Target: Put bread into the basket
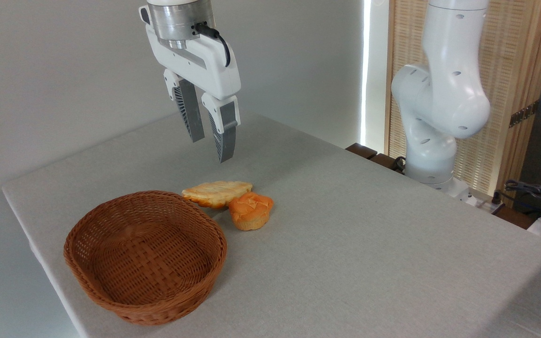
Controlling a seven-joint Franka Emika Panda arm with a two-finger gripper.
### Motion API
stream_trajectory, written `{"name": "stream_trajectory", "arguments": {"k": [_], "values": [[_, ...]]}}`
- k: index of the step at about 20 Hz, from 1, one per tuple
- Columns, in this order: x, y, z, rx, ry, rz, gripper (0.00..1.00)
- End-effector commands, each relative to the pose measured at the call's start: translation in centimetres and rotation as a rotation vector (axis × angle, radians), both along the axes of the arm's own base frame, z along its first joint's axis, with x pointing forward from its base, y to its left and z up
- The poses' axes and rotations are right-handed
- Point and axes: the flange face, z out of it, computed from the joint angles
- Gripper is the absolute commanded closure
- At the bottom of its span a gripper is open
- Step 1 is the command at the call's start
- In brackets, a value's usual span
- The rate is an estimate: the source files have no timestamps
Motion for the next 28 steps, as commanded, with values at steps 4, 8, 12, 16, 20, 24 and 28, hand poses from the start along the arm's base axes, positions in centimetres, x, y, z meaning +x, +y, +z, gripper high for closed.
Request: {"name": "stream_trajectory", "arguments": {"k": [4,8,12,16,20,24,28], "values": [[-0.73,0.26,0.45,-0.021,-0.004,0.014,0.0],[-0.73,0.26,0.45,-0.021,-0.004,0.015,0.0],[-0.76,0.1,0.45,-0.02,-0.004,0.012,0.0],[-0.76,0.1,0.45,-0.02,-0.004,0.012,0.0],[-0.76,0.1,0.45,-0.02,-0.004,0.011,0.0],[-0.55,0.24,0.15,-0.014,-0.001,0.015,0.0],[-0.13,0.43,-0.1,-0.012,-0.01,0.021,0.0]]}}
